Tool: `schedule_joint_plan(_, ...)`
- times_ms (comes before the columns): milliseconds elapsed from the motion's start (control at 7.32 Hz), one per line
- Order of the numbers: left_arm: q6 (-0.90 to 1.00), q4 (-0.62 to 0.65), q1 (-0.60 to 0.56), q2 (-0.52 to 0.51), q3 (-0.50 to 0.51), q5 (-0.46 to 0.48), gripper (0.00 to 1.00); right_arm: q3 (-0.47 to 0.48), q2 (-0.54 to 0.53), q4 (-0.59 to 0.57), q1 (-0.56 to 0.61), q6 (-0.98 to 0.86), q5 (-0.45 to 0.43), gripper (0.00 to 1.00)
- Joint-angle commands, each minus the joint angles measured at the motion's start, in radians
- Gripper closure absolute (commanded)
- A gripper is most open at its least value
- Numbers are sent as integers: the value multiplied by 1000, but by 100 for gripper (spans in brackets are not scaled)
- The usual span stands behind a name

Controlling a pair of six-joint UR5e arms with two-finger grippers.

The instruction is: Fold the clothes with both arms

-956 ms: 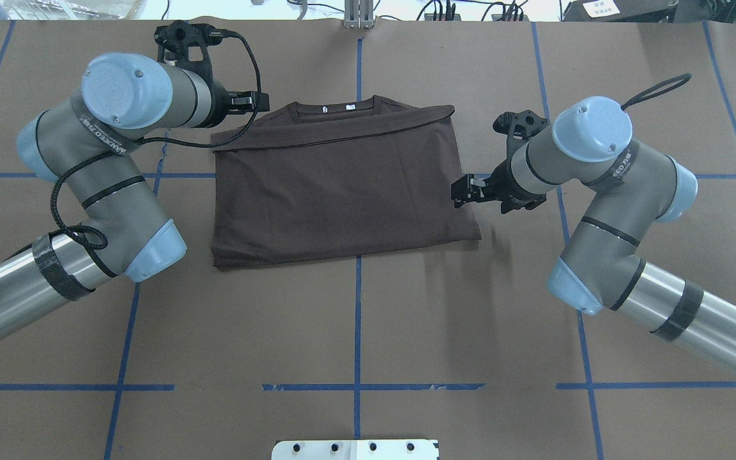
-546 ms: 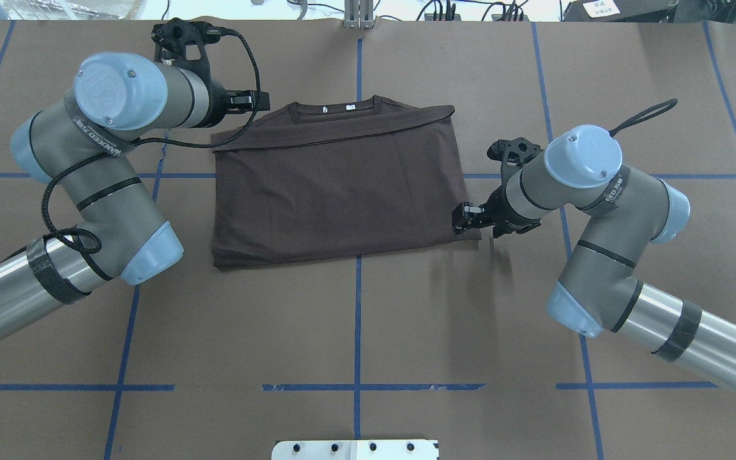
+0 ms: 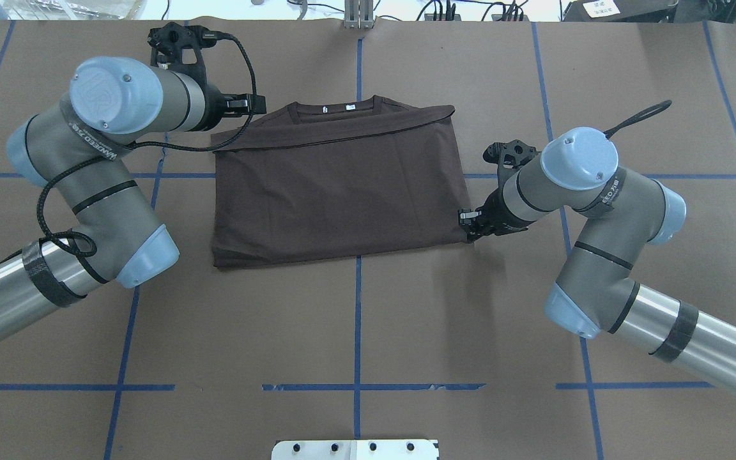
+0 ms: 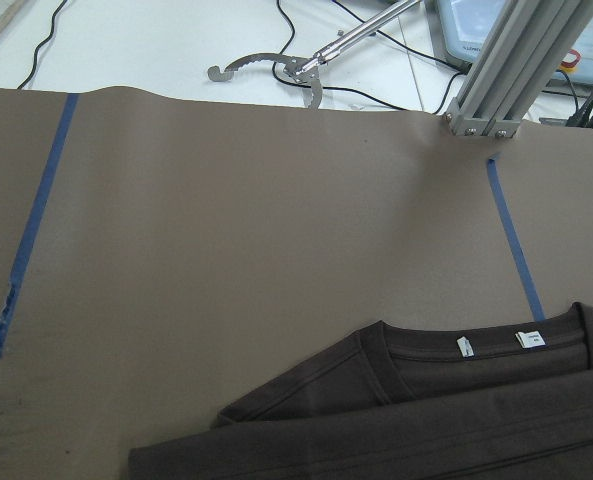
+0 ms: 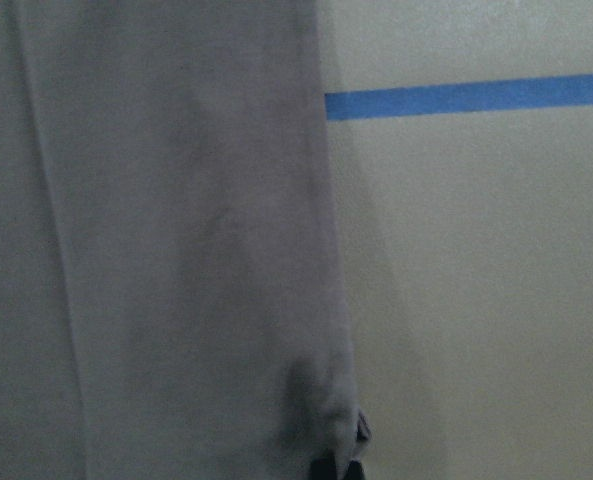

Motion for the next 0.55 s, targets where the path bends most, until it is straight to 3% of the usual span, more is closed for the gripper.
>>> schedule_joint_plan(0,3,2,1,0,-2,-6,0,41,-18,0,7,0,9,100)
schedule_joint_plan(137,11,1,1,1,-5,-47,0,131,-91,-2,-14,4,4,100)
schedule_joint_plan(410,2,2,3,18,-40,-127,0,410,-363,-2,-159,8,-31,100)
